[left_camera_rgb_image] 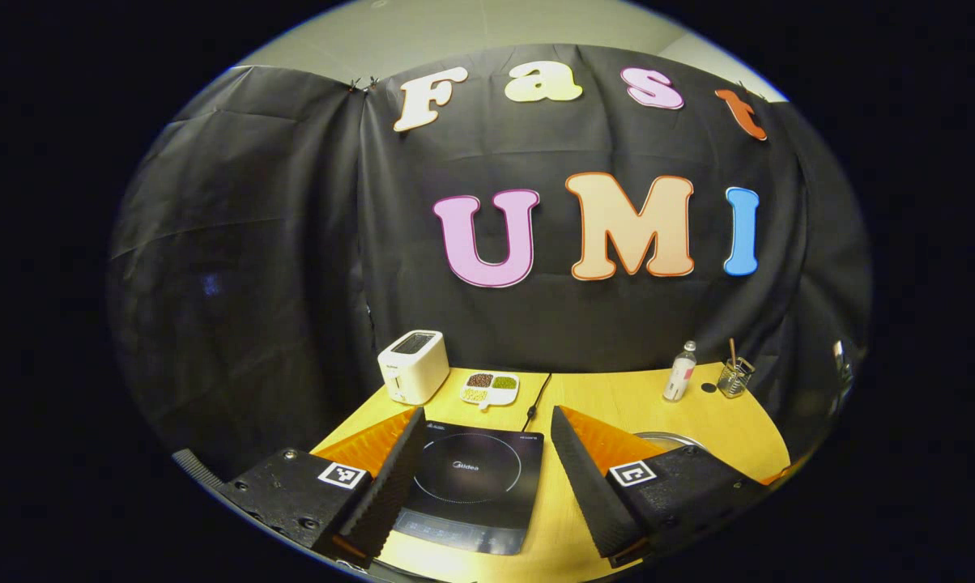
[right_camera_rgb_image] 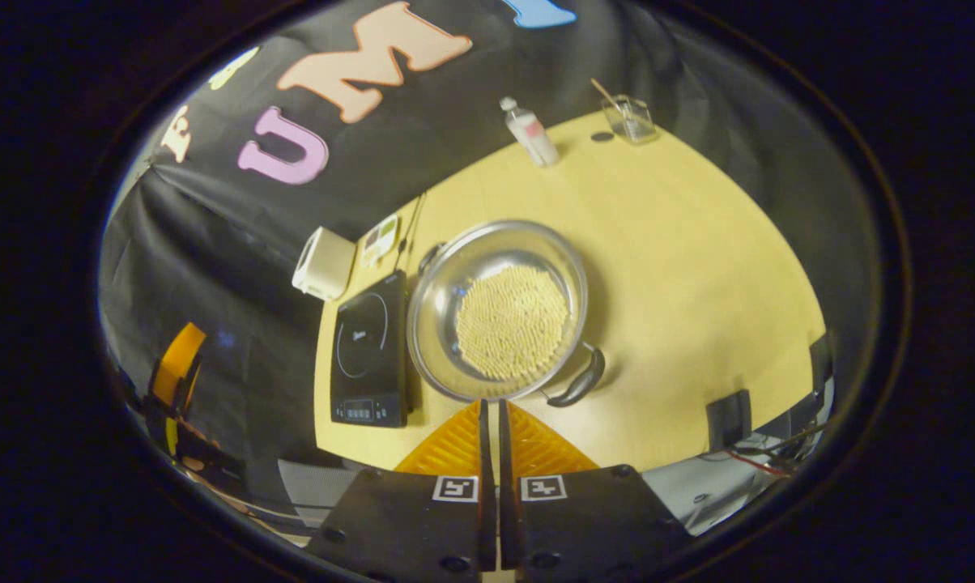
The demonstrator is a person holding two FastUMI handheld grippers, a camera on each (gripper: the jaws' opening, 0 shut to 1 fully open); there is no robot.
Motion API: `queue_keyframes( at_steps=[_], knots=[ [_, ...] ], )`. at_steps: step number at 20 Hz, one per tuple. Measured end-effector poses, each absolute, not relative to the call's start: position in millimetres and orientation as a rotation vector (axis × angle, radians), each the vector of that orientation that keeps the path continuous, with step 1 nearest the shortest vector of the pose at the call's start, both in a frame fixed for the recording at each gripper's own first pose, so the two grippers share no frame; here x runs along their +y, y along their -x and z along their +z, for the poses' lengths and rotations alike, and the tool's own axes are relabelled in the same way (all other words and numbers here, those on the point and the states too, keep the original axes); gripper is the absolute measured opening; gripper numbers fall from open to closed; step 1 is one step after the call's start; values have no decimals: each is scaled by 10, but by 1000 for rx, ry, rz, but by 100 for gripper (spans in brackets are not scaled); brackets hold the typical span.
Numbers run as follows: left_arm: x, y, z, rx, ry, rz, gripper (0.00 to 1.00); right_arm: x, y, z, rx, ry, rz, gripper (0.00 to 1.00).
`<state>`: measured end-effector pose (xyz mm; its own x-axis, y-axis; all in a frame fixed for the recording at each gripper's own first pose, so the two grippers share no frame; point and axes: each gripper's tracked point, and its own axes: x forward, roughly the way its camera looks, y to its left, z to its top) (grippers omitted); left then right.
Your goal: First push the handle of the pot to place it horizontally, then grasp the pot with both hands and set it on the induction cooktop.
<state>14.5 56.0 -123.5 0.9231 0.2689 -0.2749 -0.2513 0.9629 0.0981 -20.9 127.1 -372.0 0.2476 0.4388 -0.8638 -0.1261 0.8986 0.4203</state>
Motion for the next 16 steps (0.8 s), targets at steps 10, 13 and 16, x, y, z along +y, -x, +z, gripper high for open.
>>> queue_keyframes(
  at_steps=[10, 13, 16],
  knots=[
    [403, -397, -1432, 348, -38, 357, 94, 1380, 350, -4376, 1506, -227, 457, 5],
    [367, -403, -1450, 355, -55, 377, 94, 1399, 348, -4496, 1544, -222, 463, 5],
    [349, -416, -1480, 367, -66, 391, 94, 1347, 341, -4636, 1570, -196, 450, 5]
  ],
)
